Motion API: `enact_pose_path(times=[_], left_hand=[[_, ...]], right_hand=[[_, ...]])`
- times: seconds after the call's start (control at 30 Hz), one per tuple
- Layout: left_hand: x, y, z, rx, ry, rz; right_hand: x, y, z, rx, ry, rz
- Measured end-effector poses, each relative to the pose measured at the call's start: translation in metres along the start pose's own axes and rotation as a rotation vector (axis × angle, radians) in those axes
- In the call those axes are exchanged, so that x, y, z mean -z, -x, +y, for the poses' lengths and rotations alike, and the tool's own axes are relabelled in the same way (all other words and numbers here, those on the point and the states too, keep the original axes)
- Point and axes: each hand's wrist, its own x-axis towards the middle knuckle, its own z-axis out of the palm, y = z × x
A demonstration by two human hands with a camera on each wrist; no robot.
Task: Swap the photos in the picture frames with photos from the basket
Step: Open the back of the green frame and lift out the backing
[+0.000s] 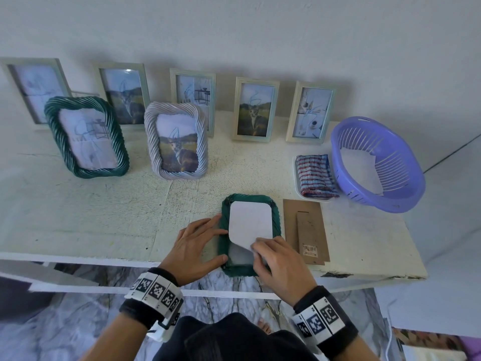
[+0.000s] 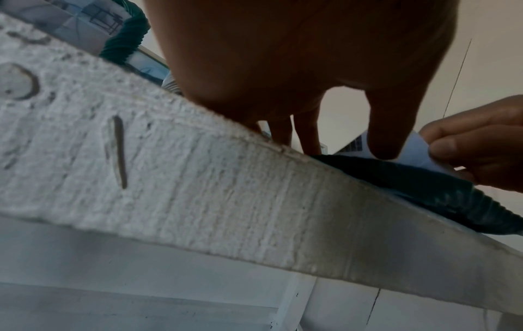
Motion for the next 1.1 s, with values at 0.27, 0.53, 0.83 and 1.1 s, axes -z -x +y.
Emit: enact_pose_path(times=[0.27, 0.53, 0.83, 1.1], left_hand=[[-0.008, -0.003, 0.007, 0.053, -0.057, 0.037], [-0.006, -0.003, 0.007, 0.031, -0.067, 0.022], [-0.003, -0.005, 0.008, 0.032, -0.103, -0.008], [0.022, -0.047, 0.038, -0.013, -0.033, 0.063]], right_hand=[[0.013, -0.007, -0.001, -0.105, -0.059, 0.019], [0.026, 0.004, 0.012, -0.202, -0.230, 0.341], [0.041, 0.029, 0.059, -0.625, -0.555, 0.661], [0.048, 0.075, 0.106, -0.820, -0.620, 0.697]])
